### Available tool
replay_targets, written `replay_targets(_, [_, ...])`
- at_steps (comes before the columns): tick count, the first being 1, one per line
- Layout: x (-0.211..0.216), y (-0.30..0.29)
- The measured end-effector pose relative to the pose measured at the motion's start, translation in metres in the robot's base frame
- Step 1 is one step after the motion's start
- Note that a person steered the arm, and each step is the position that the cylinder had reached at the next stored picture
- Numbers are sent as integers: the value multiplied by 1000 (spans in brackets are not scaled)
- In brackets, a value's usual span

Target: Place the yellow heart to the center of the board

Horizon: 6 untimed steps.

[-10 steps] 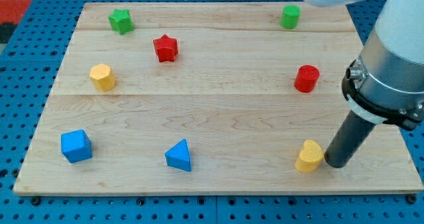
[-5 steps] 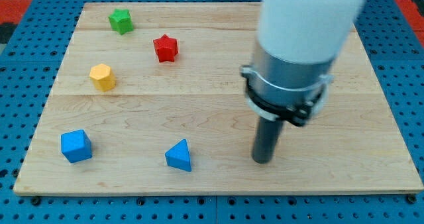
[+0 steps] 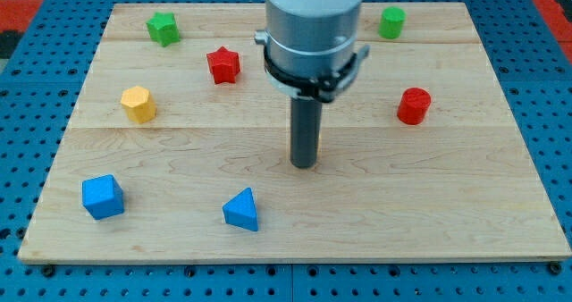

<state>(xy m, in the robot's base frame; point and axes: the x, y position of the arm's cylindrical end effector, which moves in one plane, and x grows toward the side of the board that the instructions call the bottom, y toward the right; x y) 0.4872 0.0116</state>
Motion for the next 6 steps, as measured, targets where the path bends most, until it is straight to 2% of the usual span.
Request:
replay_targets(1, [-38,-10])
replay_targets(6, [-25,56])
